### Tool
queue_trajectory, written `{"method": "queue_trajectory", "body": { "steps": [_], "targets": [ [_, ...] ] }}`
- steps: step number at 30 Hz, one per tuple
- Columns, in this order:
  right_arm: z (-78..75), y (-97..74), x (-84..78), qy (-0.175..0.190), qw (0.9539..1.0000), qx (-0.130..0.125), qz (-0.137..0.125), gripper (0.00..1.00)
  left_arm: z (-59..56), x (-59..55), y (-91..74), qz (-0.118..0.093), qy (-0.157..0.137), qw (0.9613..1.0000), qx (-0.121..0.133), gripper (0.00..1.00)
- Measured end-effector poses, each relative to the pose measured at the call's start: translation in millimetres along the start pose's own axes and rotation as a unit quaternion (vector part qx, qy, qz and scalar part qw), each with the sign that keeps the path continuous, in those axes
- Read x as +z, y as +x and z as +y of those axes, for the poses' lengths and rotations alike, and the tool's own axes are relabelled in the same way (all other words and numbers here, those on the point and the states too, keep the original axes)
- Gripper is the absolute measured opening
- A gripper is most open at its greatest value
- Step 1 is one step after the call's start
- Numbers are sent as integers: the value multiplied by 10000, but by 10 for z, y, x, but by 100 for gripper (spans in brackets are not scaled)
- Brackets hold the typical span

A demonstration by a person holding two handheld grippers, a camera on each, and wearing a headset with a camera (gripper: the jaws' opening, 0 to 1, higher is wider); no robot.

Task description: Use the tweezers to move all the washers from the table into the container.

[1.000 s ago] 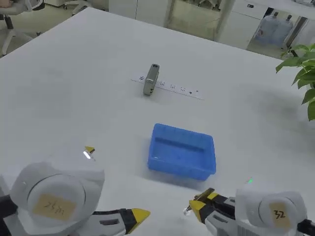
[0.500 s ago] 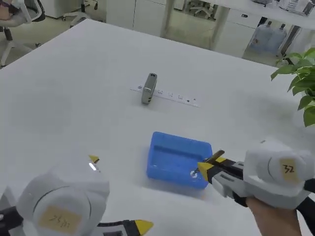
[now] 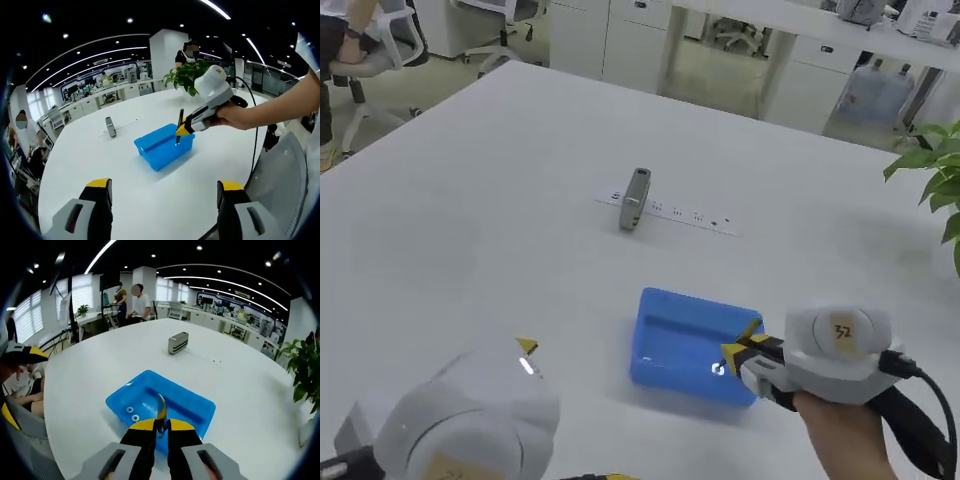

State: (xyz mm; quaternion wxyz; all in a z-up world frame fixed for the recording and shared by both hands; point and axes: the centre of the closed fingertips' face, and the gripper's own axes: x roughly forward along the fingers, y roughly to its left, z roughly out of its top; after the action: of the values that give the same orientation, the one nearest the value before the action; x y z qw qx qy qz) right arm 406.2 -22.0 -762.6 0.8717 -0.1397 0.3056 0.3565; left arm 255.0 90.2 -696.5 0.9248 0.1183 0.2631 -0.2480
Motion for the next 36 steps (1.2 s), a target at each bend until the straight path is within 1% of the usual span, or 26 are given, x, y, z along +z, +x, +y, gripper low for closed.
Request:
{"method": "queue_trajectory", "body": {
  "steps": [5,8,9,10,11,13,16,17,19,20,21,22,24,25,26,27,28,29,31,32,33,34,36],
  "targets": [
    [-45,109,-130,255,9995,5,173,4,-1,30,20,-38,-29,10000,-46,88],
    [-41,131,-181,286,9993,-3,248,4,0,54,29,-51,19,10000,-48,88],
    [-49,152,-134,312,9995,-14,102,4,-1,64,32,-63,35,10000,-53,88],
    [-59,169,-139,351,9992,-10,174,4,0,84,36,-89,64,9999,-51,88],
    [-65,151,-146,364,9991,-14,207,4,-2,99,38,-108,89,9999,-50,88],
    [-65,153,-145,357,9992,-27,202,4,-8,125,43,-133,149,9998,-50,89],
    [-43,147,-137,350,9992,16,201,5,-24,205,45,-201,240,9995,-72,89],
    [-38,119,-123,355,9992,6,177,5,-28,231,45,-229,262,9994,-80,88],
    [-49,40,-48,384,9992,-54,-5,5,-40,306,40,-328,344,9988,-99,86],
    [-39,-14,29,548,9983,-16,-178,5,-43,384,22,-449,413,9981,-81,84],
    [-29,-64,83,611,9977,22,-281,5,-49,427,13,-524,441,9976,-90,81],
    [-16,-144,160,554,9976,32,-406,5,-62,478,3,-607,449,9971,-127,78],
    [28,-254,258,369,9978,76,-541,5,-78,533,-2,-667,439,9966,-192,73],
    [99,-331,314,159,9979,179,-602,5,-94,577,-2,-731,455,9960,-256,69],
    [142,-379,334,3,9979,215,-614,5,-110,605,0,-772,477,9954,-317,65],
    [217,-453,355,-236,9974,261,-628,5,-137,645,2,-823,498,9945,-425,61],
    [271,-493,360,-396,9967,327,-624,5,-156,671,6,-859,505,9938,-499,56],
    [325,-521,348,-490,9962,394,-595,5,-194,689,19,-835,567,9928,-642,51],
    [440,-598,330,-579,9955,497,-568,4,-221,699,44,-763,755,9917,-714,41],
    [527,-642,319,-697,9940,614,-572,4,-271,730,61,-782,856,9900,-808,37],
    [584,-669,299,-768,9931,697,-546,4,-314,761,68,-839,836,9888,-905,33],
    [669,-705,266,-941,9910,806,-506,4,-396,795,80,-899,787,9866,-1112,29],
    [771,-749,202,-1241,9876,874,-407,4,-459,817,104,-886,754,9853,-1250,28]
  ]
}}
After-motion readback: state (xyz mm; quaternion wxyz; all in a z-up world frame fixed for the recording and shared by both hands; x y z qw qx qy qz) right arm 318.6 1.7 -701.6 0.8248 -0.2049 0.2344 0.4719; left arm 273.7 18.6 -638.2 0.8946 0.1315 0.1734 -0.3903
